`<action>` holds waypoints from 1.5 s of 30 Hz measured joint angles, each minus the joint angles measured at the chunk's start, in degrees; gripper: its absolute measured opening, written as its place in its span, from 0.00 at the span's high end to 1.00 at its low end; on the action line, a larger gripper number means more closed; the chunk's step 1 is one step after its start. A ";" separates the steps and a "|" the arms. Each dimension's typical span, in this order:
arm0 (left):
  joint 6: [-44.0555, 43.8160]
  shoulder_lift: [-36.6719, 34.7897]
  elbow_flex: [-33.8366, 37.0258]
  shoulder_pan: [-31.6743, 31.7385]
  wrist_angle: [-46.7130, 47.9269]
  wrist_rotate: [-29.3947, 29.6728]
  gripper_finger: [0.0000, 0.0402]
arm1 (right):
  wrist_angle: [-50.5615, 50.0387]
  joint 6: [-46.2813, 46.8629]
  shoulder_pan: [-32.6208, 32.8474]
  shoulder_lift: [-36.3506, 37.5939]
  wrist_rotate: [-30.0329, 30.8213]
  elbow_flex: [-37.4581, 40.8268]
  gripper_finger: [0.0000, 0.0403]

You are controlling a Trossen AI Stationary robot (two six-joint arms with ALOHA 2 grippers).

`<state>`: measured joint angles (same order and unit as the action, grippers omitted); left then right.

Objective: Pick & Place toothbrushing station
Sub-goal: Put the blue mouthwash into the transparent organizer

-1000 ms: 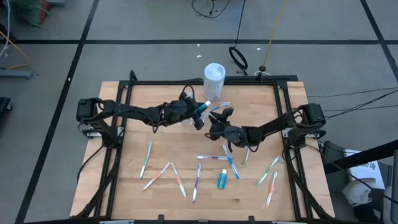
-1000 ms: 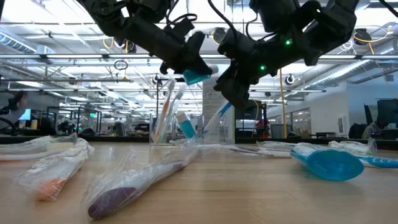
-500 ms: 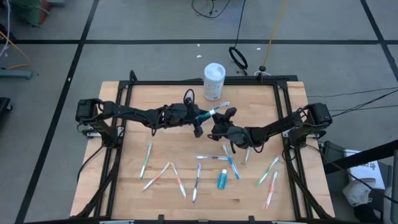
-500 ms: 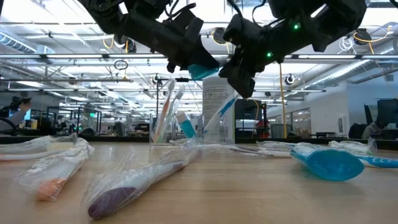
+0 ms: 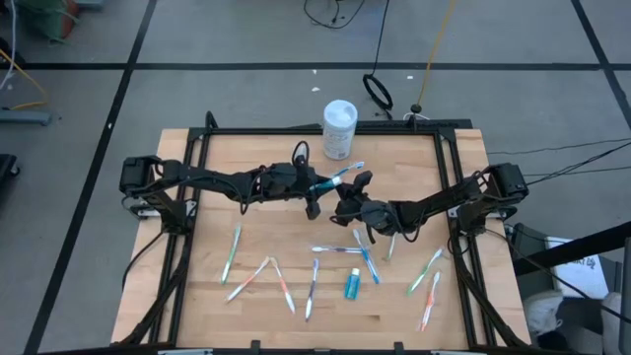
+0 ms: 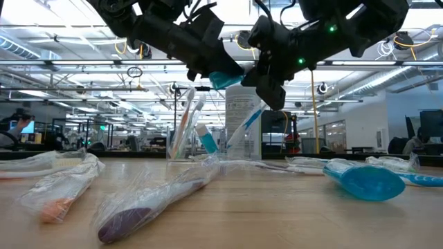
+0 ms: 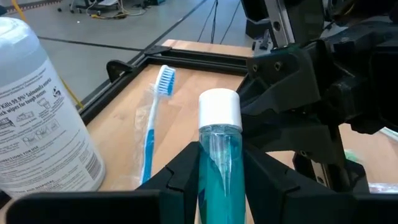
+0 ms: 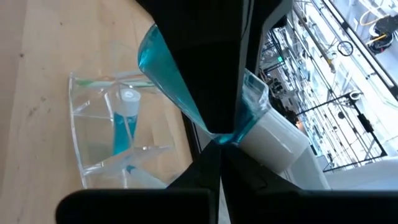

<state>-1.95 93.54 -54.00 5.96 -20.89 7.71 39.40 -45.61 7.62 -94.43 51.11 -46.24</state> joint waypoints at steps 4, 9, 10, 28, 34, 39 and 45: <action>-0.03 0.00 -0.07 -0.02 0.78 -0.01 0.74 | -0.09 -0.08 -0.04 0.00 -0.31 0.00 1.00; -0.03 0.00 -0.08 -0.02 0.99 0.03 0.74 | -0.09 -0.08 -0.04 0.00 -0.39 0.00 1.00; -0.03 0.00 -0.08 -0.02 1.00 0.04 0.74 | -0.09 -0.08 -0.04 0.00 -0.41 0.00 1.00; -5.18 0.21 0.01 2.40 7.96 -3.02 0.98 | -2.11 0.03 0.04 0.15 1.40 -0.19 1.00; -3.04 0.15 0.01 0.75 20.05 -6.78 0.84 | -8.29 3.78 0.35 0.11 -5.88 -0.13 1.00; -4.42 0.15 0.01 -2.47 25.54 -5.80 0.67 | -11.18 13.76 -0.20 0.05 -18.56 -0.09 1.00; -7.14 0.15 0.01 -6.89 35.34 3.01 0.60 | -13.04 20.48 -2.62 0.07 -24.53 -0.09 1.00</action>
<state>-9.09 93.69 -54.00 -0.93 14.45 10.72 26.35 -25.12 5.00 -94.37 26.58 -46.33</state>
